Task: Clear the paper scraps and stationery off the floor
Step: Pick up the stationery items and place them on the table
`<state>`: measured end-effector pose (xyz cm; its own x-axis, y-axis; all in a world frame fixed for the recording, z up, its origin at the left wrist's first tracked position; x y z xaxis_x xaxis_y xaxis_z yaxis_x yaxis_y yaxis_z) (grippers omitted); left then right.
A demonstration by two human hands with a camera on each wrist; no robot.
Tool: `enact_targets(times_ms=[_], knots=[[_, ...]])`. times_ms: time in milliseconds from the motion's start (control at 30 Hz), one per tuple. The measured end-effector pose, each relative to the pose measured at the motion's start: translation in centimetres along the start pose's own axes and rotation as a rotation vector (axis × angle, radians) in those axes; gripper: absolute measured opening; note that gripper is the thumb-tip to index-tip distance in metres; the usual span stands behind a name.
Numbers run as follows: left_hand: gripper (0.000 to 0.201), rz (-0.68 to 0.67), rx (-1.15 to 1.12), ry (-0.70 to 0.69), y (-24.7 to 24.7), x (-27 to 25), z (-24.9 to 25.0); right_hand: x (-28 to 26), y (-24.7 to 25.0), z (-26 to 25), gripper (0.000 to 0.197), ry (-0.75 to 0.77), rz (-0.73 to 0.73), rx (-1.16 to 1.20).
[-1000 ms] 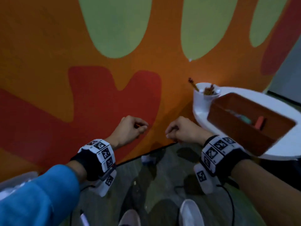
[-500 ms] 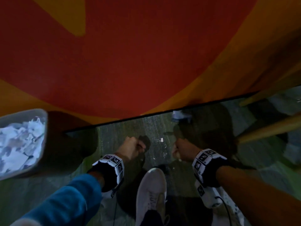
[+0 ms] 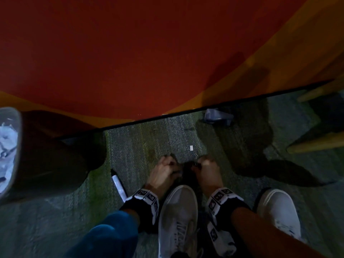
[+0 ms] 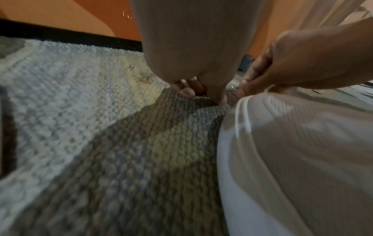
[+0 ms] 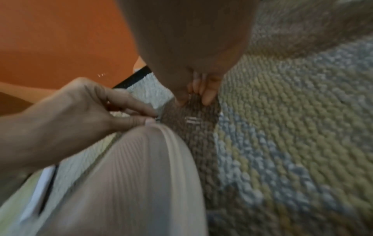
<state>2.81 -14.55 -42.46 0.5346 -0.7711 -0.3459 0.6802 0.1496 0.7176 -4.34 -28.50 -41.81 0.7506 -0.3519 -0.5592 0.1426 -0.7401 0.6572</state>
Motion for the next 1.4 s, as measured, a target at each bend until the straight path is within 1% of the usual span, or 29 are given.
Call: enact_targets(times_ms=[67,100,133,233,300,333,367,400,433,467,500,600,667,733,800,833,867,933,967,1000,1100,1167,1200,1300,1333,1400], knots=[[0.018,0.019,0.020,0.004,0.0,-0.3,0.3,0.1,-0.7,-0.5,0.018,0.046,-0.030,-0.026],[0.018,0.026,0.026,0.003,0.0,-0.3,0.5,0.1,-1.1,-0.8,0.018,0.056,-0.063,-0.029],[0.017,0.027,0.026,0.002,-0.1,-0.2,0.5,0.2,-1.3,-0.9,0.019,0.072,-0.066,-0.039],[0.015,0.015,0.028,0.022,-0.5,0.1,0.2,0.3,-1.3,-0.9,0.021,0.042,-0.041,-0.033],[0.010,0.022,-0.013,0.045,-0.4,0.3,-0.1,0.3,-1.6,-0.4,0.020,0.006,-0.035,-0.001],[0.008,0.027,-0.058,0.064,-0.3,0.4,-0.2,0.5,-1.9,-0.1,0.019,0.002,-0.032,0.062],[0.005,0.043,-0.112,0.080,0.1,0.4,-0.2,0.7,-2.4,-0.2,0.021,0.008,-0.066,0.108],[0.005,0.059,-0.171,0.112,0.5,0.4,-0.4,0.9,-2.4,-0.4,0.024,0.048,-0.060,0.158],[0.007,0.079,-0.212,0.146,1.0,0.5,-0.7,0.9,-1.7,-0.6,0.026,0.053,-0.058,0.202],[0.008,0.103,-0.229,0.182,1.7,0.4,-0.9,1.2,-0.9,-0.1,0.024,0.013,-0.027,0.235],[0.009,0.122,-0.235,0.197,2.3,0.4,-1.0,1.2,0.1,0.2,0.020,0.012,0.020,0.182],[0.008,0.149,-0.259,0.221,4.4,0.3,-0.5,1.8,2.1,2.4,0.028,-0.035,0.057,0.263],[0.015,0.164,-0.294,0.226,5.8,0.4,-0.3,2.1,3.3,3.2,0.018,-0.016,0.045,0.285],[0.024,0.166,-0.319,0.237,7.3,0.2,0.4,1.0,5.8,1.9,0.013,0.013,0.037,0.294],[0.028,0.199,-0.350,0.227,9.1,0.1,1.8,-0.1,8.7,0.4,0.011,0.047,0.044,0.271],[0.029,0.218,-0.370,0.218,10.0,0.1,2.4,-0.9,10.2,-0.6,0.014,0.079,0.047,0.271],[0.027,0.219,-0.371,0.218,11.0,-0.2,3.5,-1.7,11.7,-1.4,0.021,0.098,0.046,0.268],[0.021,0.222,-0.334,0.163,13.6,-0.7,7.1,-4.0,15.5,-3.1,0.030,0.130,0.083,0.269],[0.019,0.217,-0.329,0.126,14.5,-0.7,8.3,-4.5,16.4,-4.0,0.030,0.154,0.071,0.264],[0.016,0.217,-0.322,0.075,15.9,-0.8,10.4,-5.6,18.2,-4.9,0.027,0.171,0.075,0.279],[0.014,0.241,-0.265,-0.093,20.4,-1.5,18.1,-9.3,24.2,-7.0,0.012,0.194,0.073,0.449],[0.012,0.261,-0.228,-0.188,23.5,-1.9,23.9,-12.2,28.8,-8.1,0.009,0.214,0.098,0.521],[0.012,0.272,-0.219,-0.239,24.9,-2.1,27.0,-13.7,31.2,-8.5,0.010,0.222,0.120,0.517],[0.012,0.291,-0.217,-0.392,28.6,-2.9,36.6,-19.5,38.4,-10.0,0.010,0.300,0.180,0.390],[0.008,0.291,-0.207,-0.440,29.5,-3.1,39.9,-21.6,40.9,-10.2,0.010,0.324,0.216,0.354],[0.004,0.301,-0.201,-0.534,30.8,-3.7,46.1,-26.0,46.1,-9.7,0.009,0.353,0.344,0.339]])
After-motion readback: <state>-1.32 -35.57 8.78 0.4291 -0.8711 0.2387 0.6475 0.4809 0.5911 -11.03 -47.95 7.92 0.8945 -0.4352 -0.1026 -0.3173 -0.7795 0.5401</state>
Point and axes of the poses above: each hand's wrist, its own x-axis towards the middle knuckle, its own y-axis out of the back of the hand, z = x × y, the point moved 10 cm from there along x, towards the middle knuckle, and after that the axes turned 9 degrees about -z, right-handed, at the moved point
